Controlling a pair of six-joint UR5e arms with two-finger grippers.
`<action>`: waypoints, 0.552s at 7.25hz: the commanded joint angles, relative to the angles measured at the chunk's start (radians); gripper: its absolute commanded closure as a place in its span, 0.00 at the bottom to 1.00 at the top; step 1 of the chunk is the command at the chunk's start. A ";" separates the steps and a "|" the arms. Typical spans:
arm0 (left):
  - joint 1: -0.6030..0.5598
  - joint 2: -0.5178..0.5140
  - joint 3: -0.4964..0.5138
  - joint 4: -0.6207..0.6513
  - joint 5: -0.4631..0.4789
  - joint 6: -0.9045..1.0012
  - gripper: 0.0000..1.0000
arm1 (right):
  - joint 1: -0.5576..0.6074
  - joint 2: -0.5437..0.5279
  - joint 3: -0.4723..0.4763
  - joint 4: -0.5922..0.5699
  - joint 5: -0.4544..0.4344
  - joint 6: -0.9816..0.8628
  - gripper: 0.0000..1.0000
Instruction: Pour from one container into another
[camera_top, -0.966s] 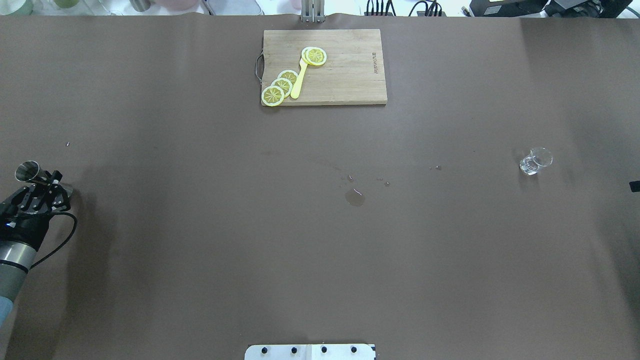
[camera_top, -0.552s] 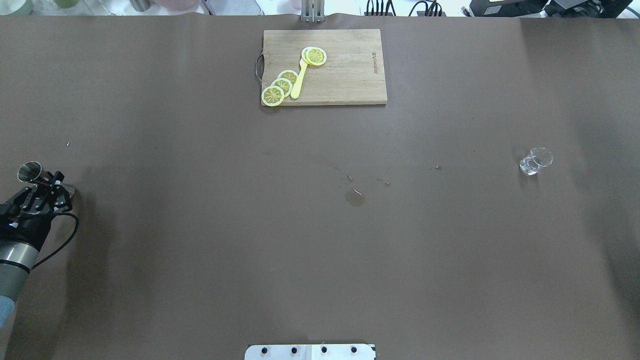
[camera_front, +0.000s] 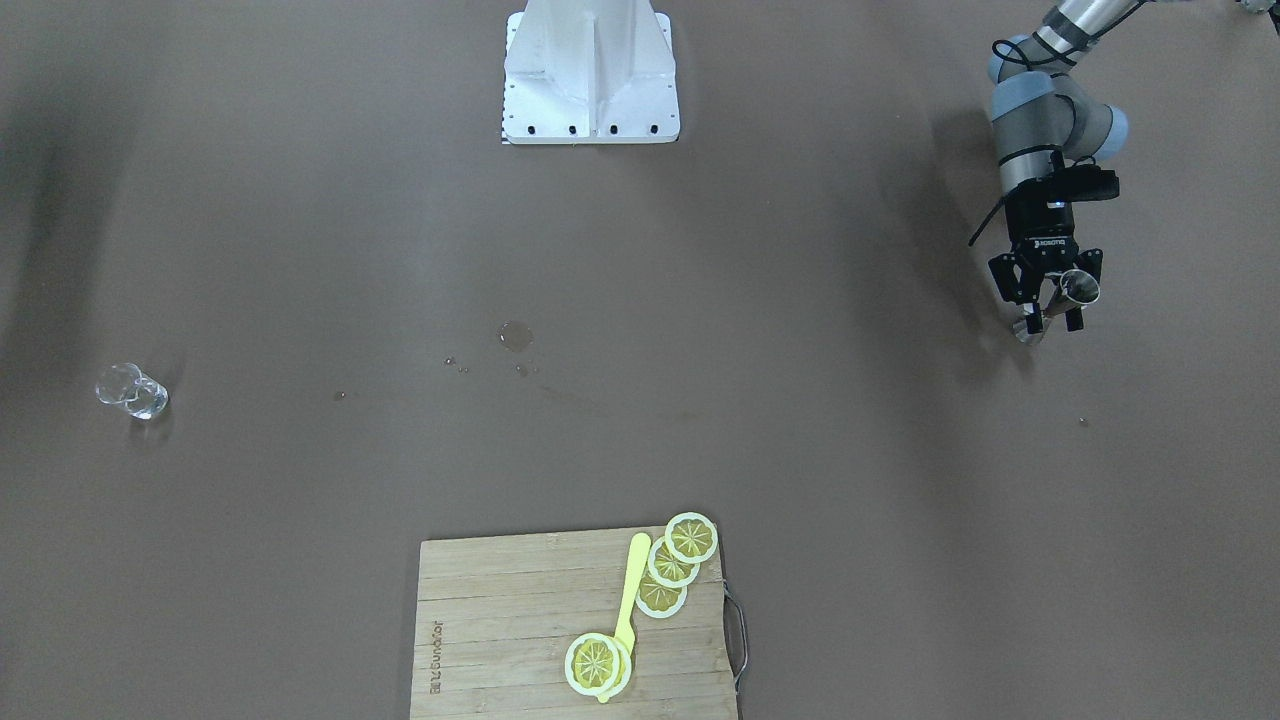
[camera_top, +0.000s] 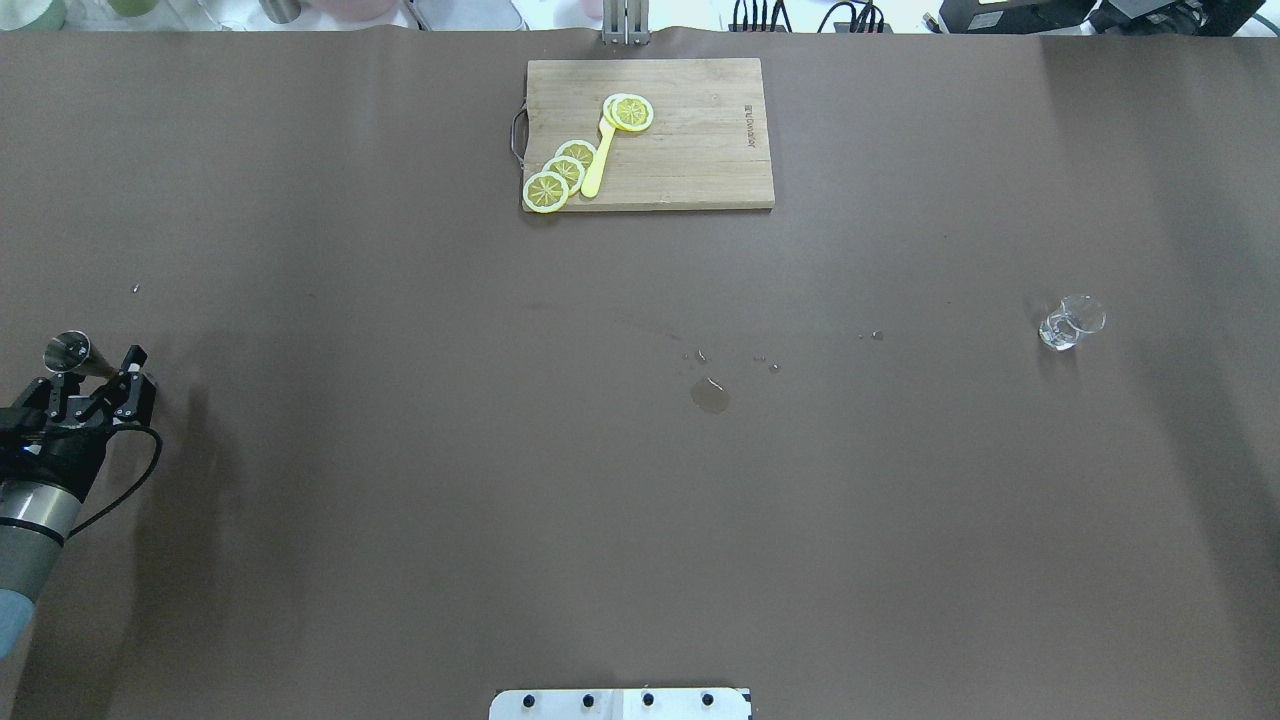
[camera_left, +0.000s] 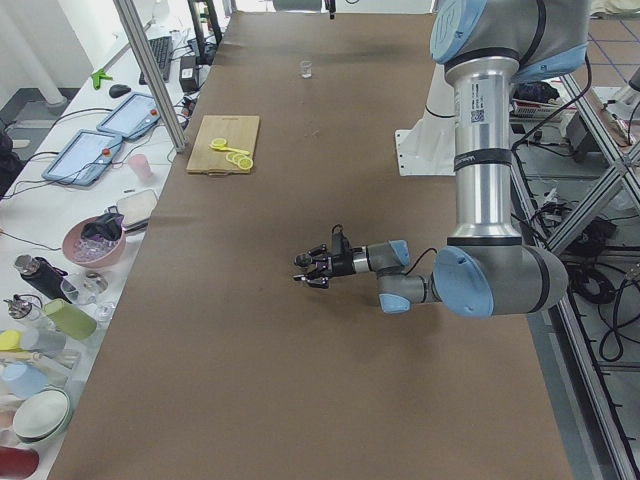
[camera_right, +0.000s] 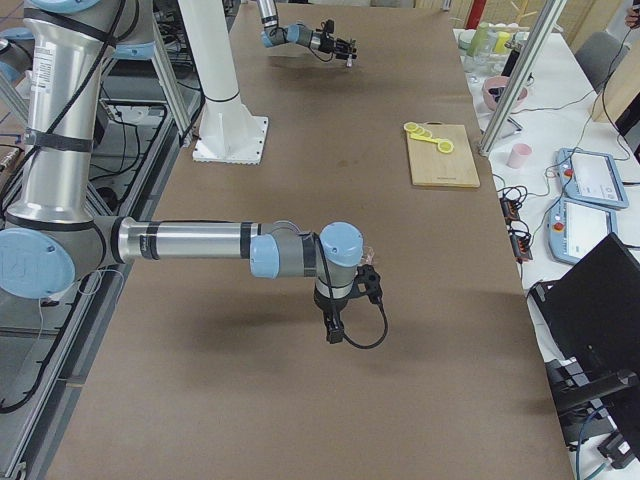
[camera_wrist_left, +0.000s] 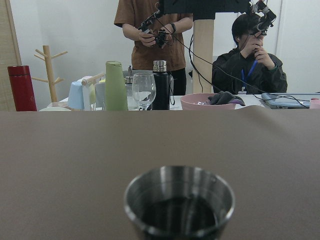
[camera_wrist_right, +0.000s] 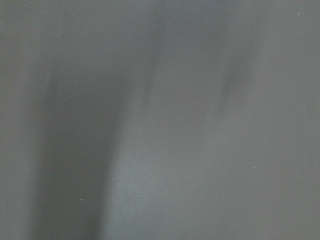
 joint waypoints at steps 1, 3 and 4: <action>0.000 -0.001 -0.001 0.001 0.001 0.001 0.02 | 0.012 0.014 -0.003 -0.086 -0.007 -0.018 0.00; 0.000 -0.001 -0.004 0.002 0.001 0.004 0.02 | 0.032 0.012 0.007 -0.086 0.011 -0.014 0.00; 0.001 -0.001 -0.007 0.002 0.004 0.006 0.02 | 0.032 0.012 -0.002 -0.083 0.039 -0.001 0.00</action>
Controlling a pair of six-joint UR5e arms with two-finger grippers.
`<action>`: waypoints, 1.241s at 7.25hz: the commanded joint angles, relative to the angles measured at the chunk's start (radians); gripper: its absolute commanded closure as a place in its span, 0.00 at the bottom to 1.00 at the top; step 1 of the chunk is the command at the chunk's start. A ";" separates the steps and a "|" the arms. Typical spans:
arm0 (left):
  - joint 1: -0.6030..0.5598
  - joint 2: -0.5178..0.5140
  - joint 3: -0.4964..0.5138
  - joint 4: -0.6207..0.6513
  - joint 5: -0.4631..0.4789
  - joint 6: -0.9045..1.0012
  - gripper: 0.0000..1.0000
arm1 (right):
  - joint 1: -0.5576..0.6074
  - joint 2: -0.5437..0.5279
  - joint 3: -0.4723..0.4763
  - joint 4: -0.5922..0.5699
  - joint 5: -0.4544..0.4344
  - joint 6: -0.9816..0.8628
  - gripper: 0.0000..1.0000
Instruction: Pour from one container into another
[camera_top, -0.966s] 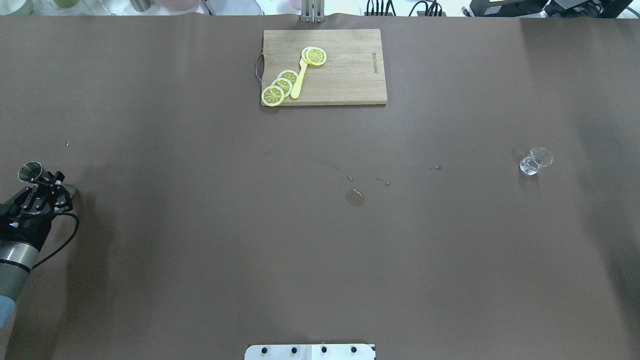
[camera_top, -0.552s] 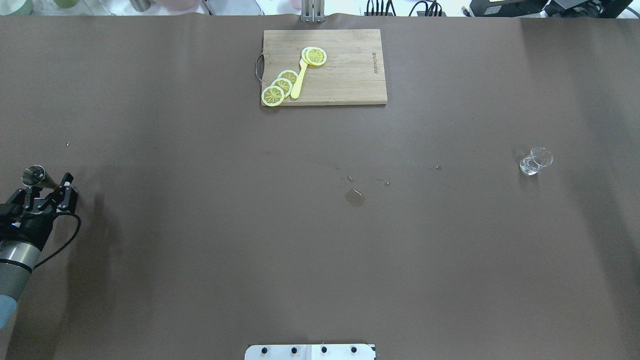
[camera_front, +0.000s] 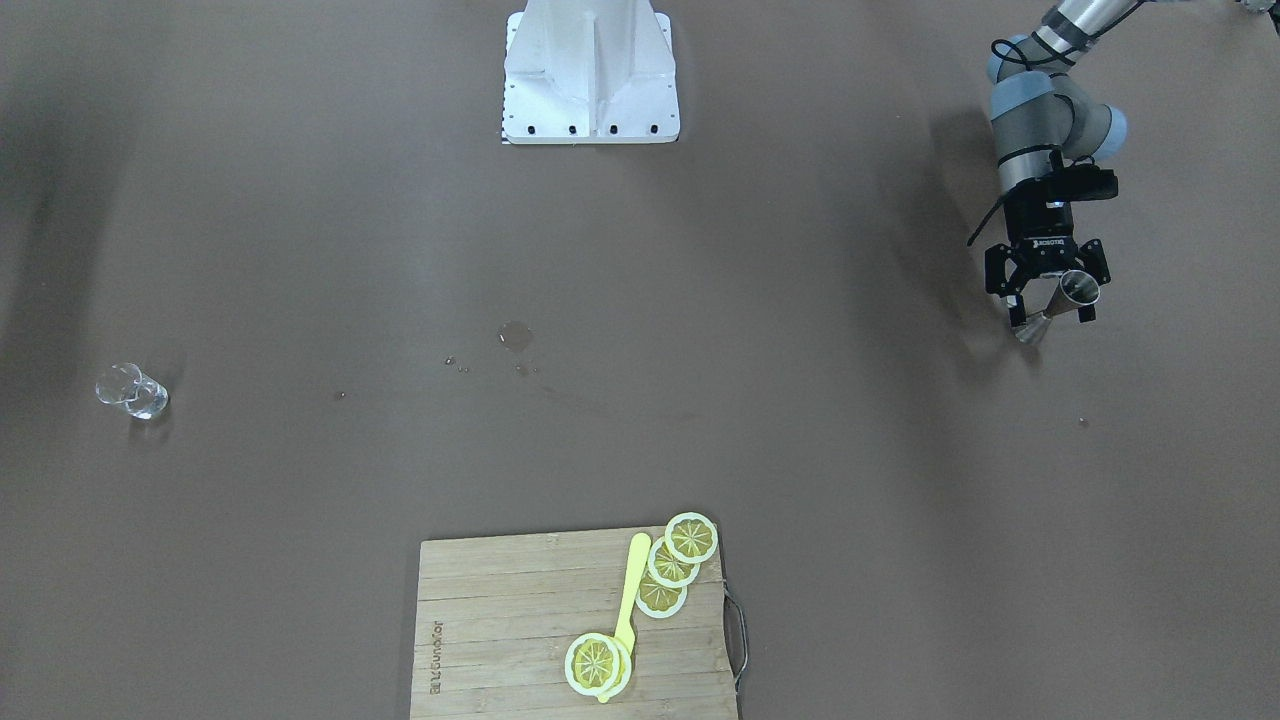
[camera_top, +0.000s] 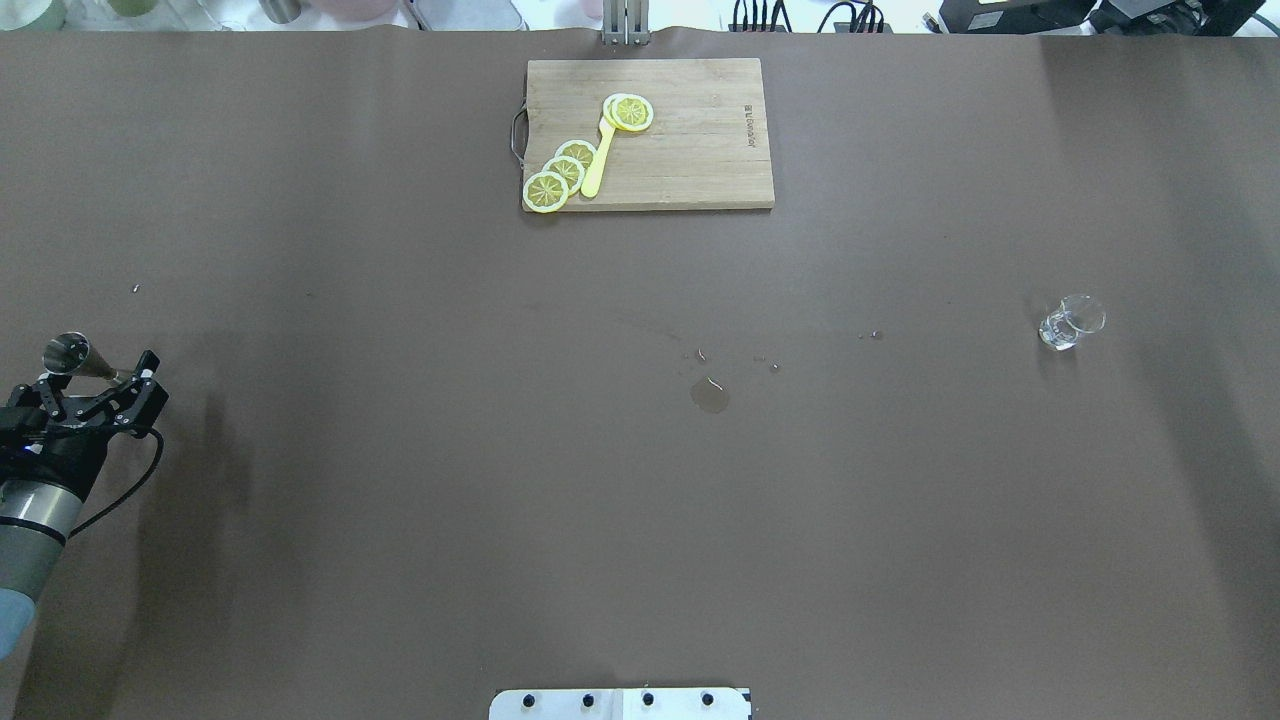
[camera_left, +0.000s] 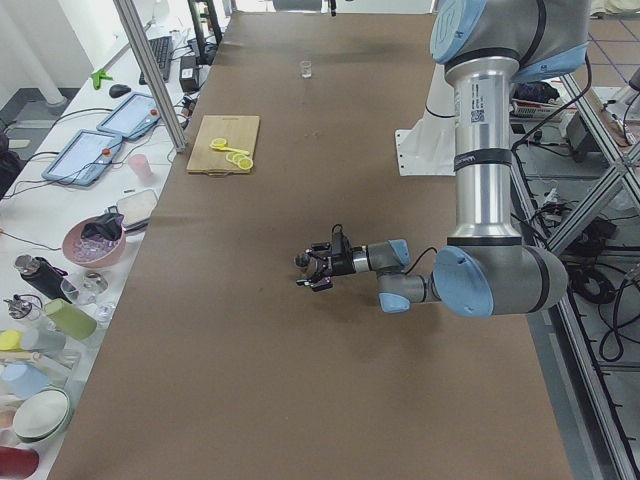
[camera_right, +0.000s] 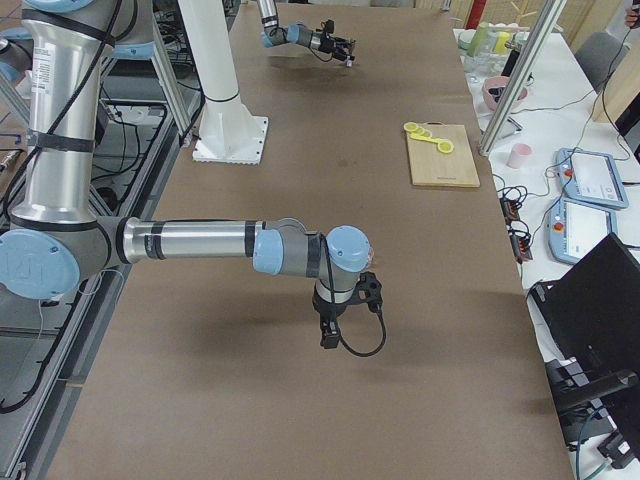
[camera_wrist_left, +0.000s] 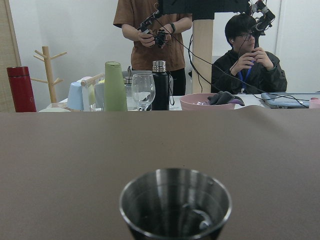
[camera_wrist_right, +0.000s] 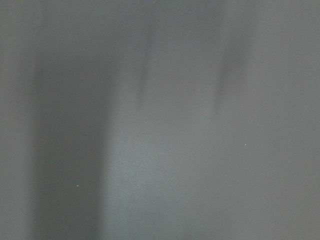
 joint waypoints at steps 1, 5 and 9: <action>0.001 0.000 -0.006 -0.001 0.004 0.002 0.02 | 0.005 -0.002 -0.005 0.002 0.028 0.014 0.00; 0.014 0.009 -0.023 -0.004 0.024 0.022 0.02 | 0.020 -0.004 0.023 0.010 0.078 0.050 0.00; 0.108 0.139 -0.119 -0.006 0.094 0.028 0.02 | 0.020 0.002 0.018 0.014 0.091 0.048 0.00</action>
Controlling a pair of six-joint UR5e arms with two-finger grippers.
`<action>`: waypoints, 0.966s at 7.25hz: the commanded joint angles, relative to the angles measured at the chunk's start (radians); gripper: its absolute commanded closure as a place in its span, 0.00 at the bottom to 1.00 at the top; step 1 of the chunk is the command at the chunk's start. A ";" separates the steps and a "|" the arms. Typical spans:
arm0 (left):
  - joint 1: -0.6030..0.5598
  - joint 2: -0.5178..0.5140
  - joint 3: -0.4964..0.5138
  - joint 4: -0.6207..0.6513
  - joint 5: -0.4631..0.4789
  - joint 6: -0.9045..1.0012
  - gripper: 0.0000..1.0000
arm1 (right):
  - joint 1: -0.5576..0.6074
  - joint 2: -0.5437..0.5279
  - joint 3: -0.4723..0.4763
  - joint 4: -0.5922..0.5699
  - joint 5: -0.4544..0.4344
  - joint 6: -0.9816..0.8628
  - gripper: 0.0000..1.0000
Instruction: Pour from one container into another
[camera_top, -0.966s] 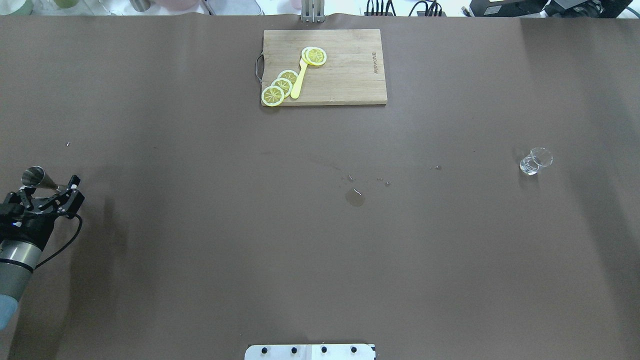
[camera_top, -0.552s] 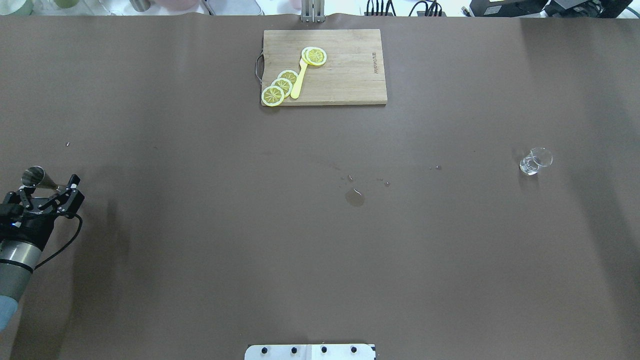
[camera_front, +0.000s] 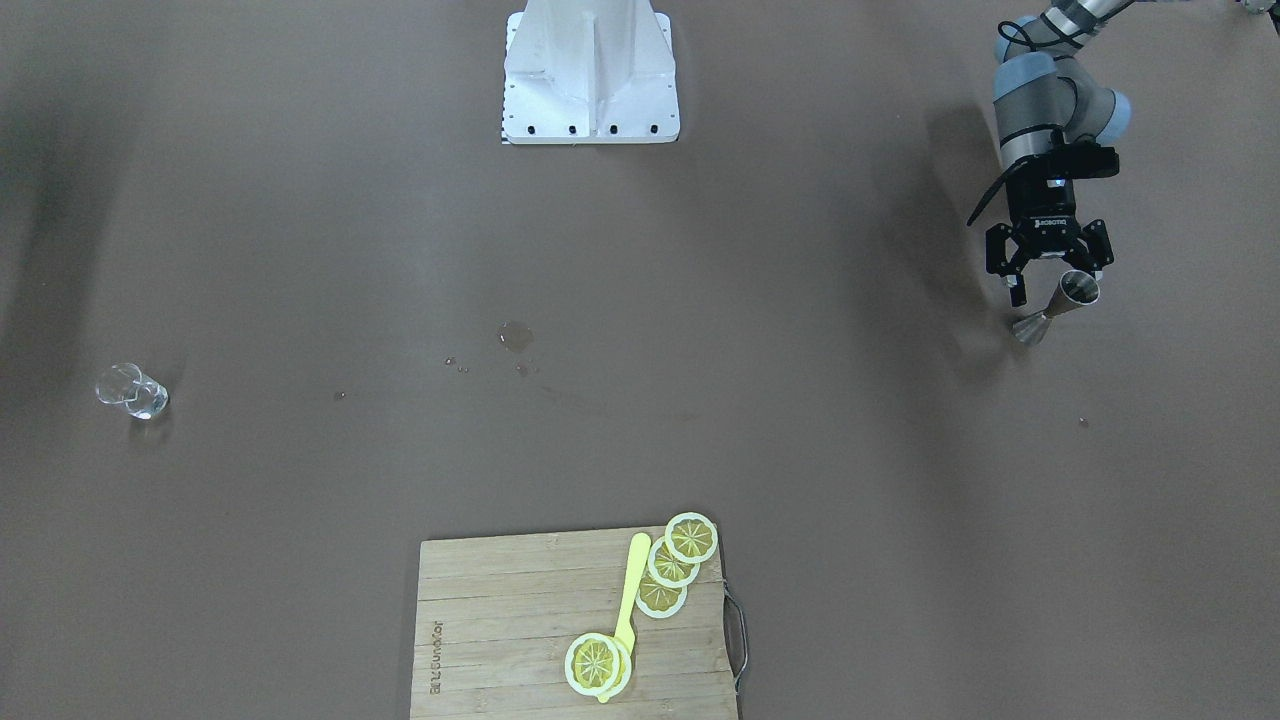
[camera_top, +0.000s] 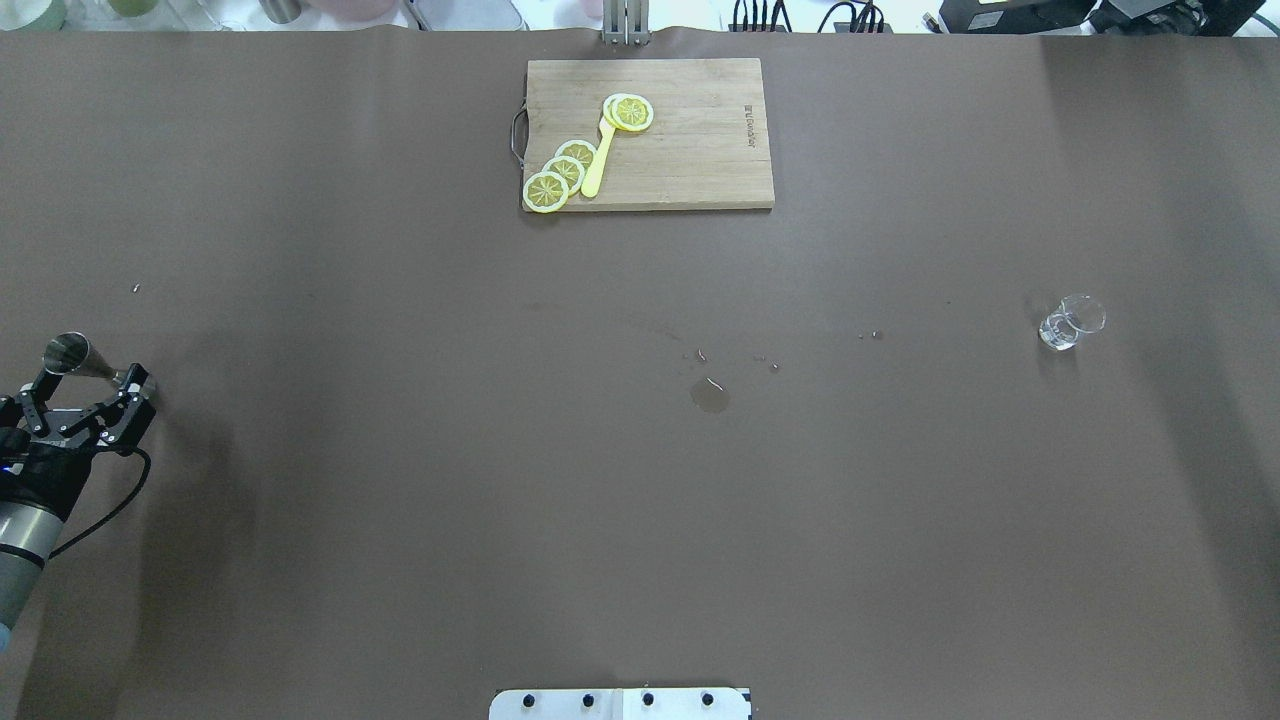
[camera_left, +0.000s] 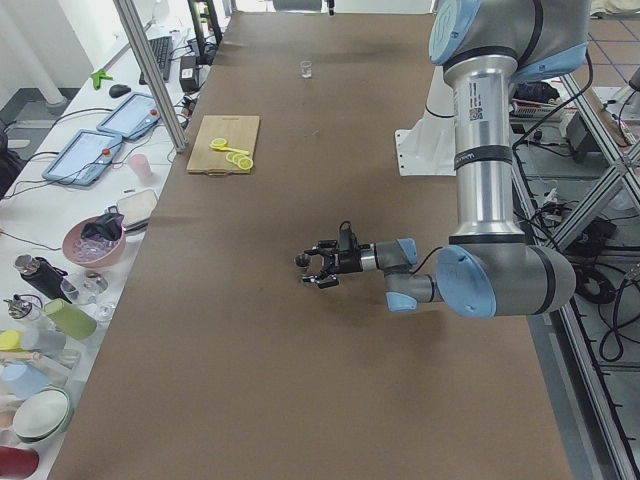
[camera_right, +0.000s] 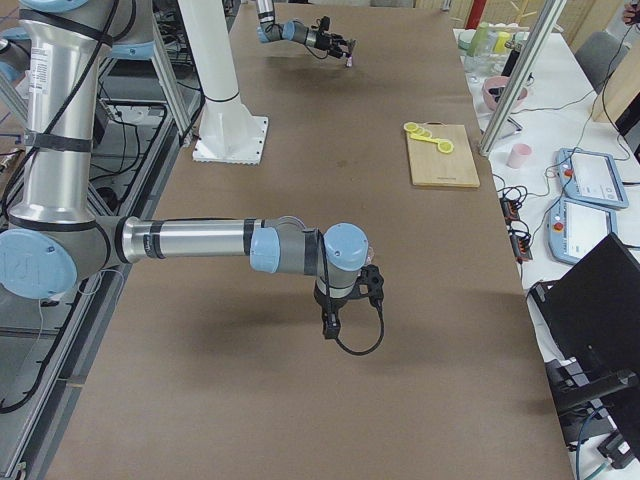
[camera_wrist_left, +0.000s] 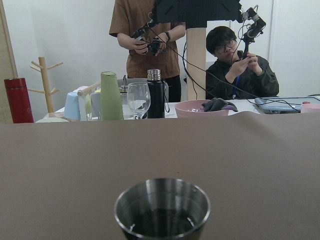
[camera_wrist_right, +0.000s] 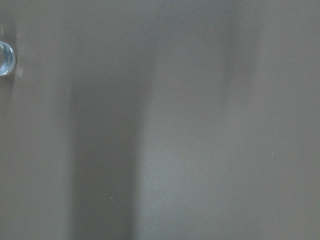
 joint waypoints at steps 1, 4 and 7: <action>0.068 0.079 -0.060 -0.002 0.040 0.000 0.02 | -0.001 0.002 0.001 0.001 0.002 0.001 0.00; 0.157 0.114 -0.099 -0.005 0.088 0.000 0.02 | -0.001 0.003 0.002 0.001 0.003 0.001 0.00; 0.209 0.266 -0.305 -0.006 0.077 0.064 0.02 | -0.001 0.005 0.004 0.001 0.003 -0.001 0.00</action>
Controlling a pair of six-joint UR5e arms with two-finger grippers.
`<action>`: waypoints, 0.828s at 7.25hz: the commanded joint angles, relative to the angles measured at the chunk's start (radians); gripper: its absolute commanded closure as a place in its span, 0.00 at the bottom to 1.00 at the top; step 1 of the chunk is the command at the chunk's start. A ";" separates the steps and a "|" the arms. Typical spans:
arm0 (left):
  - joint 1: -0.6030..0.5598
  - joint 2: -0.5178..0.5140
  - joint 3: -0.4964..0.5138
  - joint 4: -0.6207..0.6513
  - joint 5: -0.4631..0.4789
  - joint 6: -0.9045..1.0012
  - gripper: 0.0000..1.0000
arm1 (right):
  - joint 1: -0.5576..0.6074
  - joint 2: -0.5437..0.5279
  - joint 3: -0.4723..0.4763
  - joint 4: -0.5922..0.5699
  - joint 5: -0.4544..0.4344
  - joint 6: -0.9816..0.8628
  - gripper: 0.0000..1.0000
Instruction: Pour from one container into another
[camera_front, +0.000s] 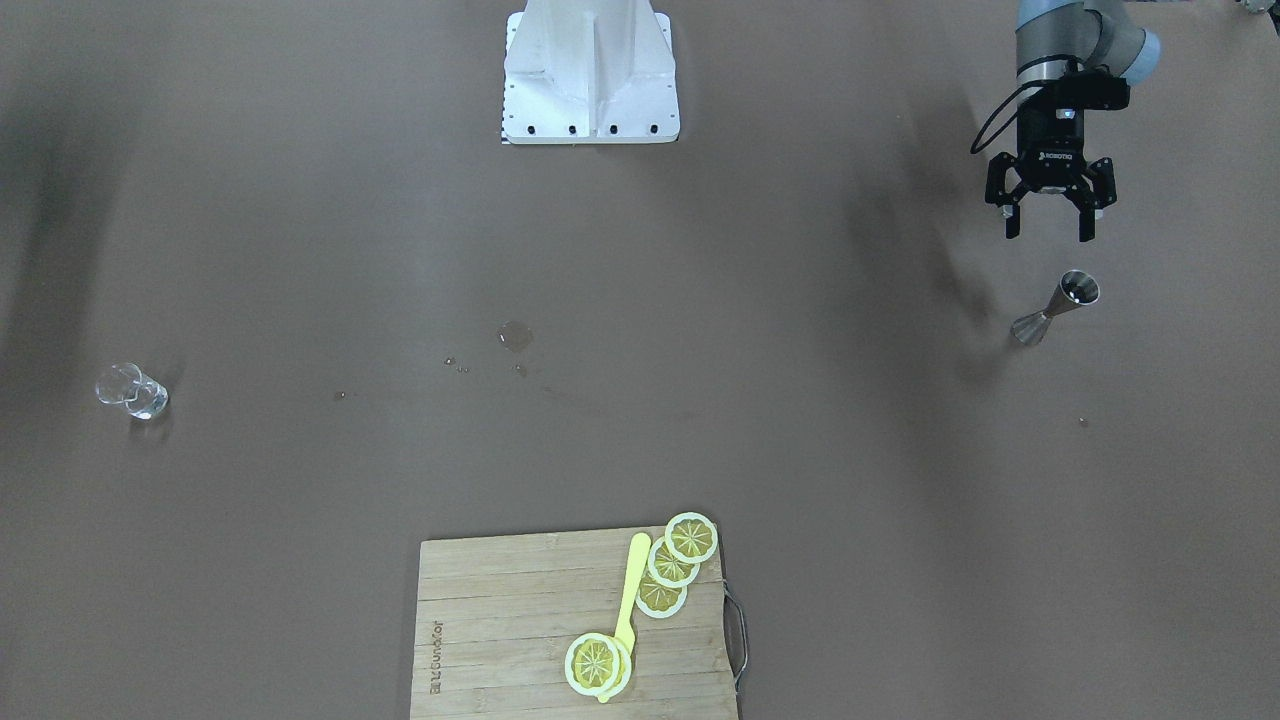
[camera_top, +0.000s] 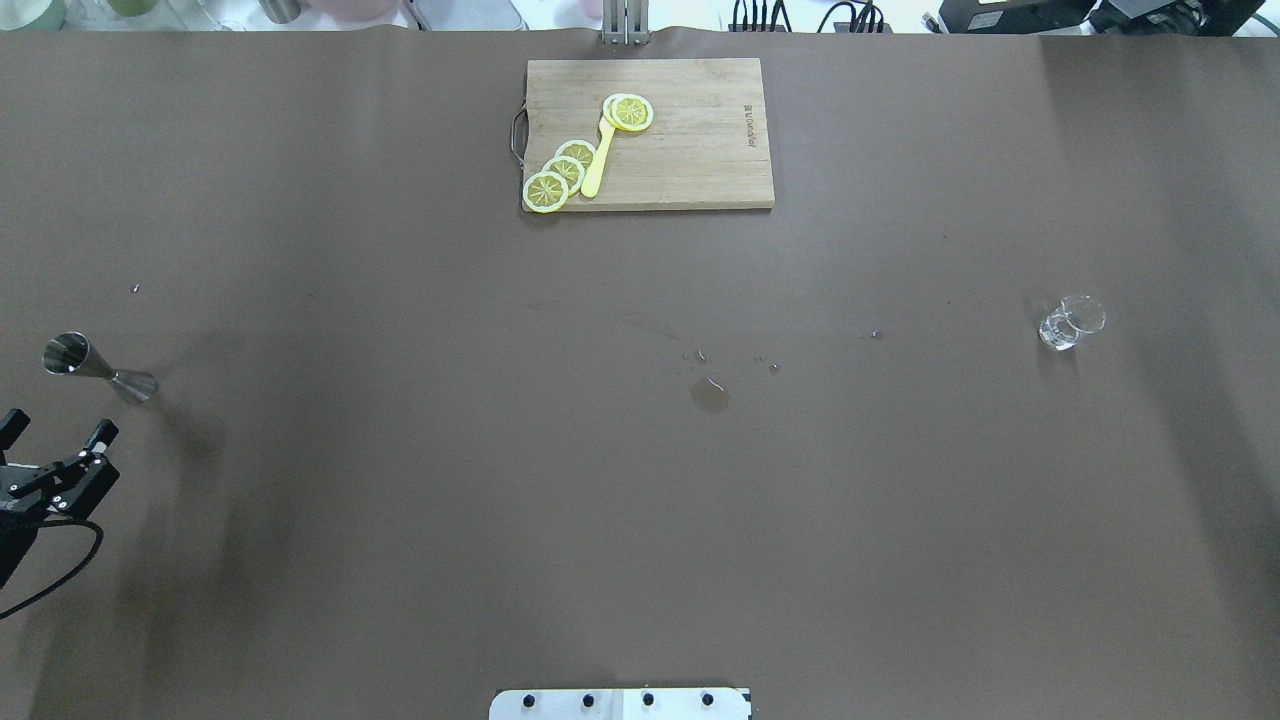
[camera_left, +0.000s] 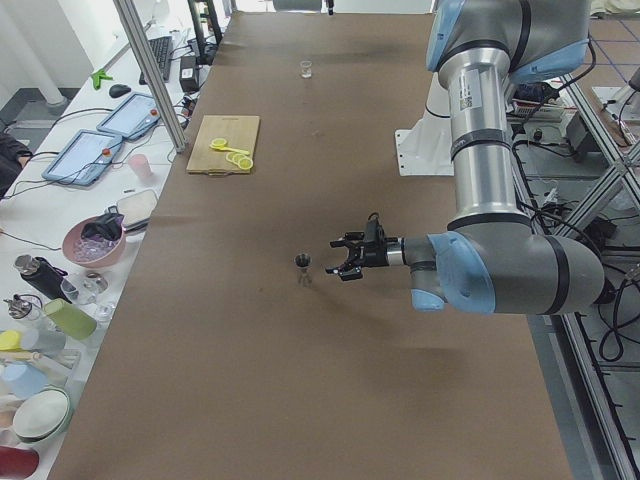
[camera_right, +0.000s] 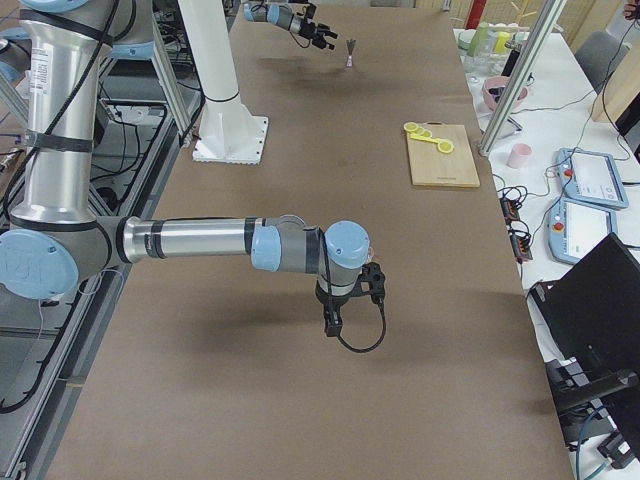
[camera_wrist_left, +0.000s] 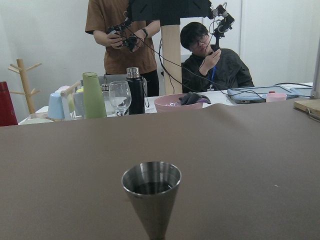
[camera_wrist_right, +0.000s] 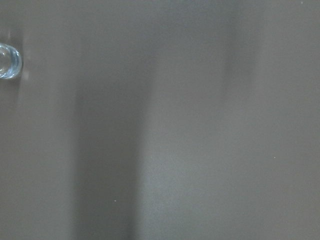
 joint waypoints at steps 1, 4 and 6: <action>0.004 0.069 -0.156 -0.003 -0.032 0.125 0.02 | 0.000 0.000 0.002 0.000 0.001 -0.001 0.00; -0.124 0.019 -0.306 -0.004 -0.269 0.386 0.02 | 0.000 0.000 0.002 0.000 0.000 -0.003 0.00; -0.274 -0.122 -0.312 0.008 -0.436 0.550 0.02 | 0.000 -0.001 -0.010 0.000 -0.002 -0.009 0.00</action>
